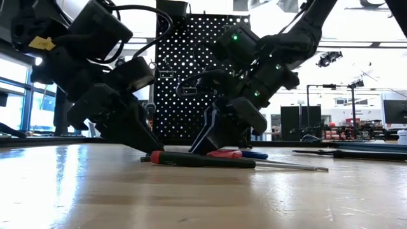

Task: Hang tools onto peg board
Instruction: Hang the wrench on the pegboard

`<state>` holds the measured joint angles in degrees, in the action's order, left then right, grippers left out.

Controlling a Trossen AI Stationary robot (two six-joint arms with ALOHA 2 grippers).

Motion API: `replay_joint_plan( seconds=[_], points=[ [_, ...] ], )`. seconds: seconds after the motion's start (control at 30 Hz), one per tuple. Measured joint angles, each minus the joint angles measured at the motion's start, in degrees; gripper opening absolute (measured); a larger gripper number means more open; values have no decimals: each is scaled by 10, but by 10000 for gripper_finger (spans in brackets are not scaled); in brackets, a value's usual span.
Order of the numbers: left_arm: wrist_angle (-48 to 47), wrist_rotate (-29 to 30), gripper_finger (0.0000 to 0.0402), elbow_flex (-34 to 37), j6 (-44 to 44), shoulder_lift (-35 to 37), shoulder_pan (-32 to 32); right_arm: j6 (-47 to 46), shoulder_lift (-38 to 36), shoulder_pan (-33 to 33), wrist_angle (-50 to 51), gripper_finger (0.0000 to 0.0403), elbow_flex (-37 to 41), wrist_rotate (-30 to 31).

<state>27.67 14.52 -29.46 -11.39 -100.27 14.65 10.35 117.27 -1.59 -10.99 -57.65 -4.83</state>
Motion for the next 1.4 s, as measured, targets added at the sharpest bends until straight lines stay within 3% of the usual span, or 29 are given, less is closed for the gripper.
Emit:
replay_joint_plan(
  seconds=[0.27, 0.9, 1.17, 1.4],
  points=[
    [-3, 10, 92, 0, 4, 0, -1, 23, 1, -8, 11, 17, 0, 7],
    [-7, 14, 98, 2, 36, 29, -1, 11, -12, -20, 5, 2, 3, 31],
    [19, 25, 163, -3, 57, 30, -5, 11, -24, -19, 11, 2, 4, 31],
    [-6, -23, 204, -23, 55, 30, -38, 11, -41, -21, 19, 1, 6, 33]
  ],
)
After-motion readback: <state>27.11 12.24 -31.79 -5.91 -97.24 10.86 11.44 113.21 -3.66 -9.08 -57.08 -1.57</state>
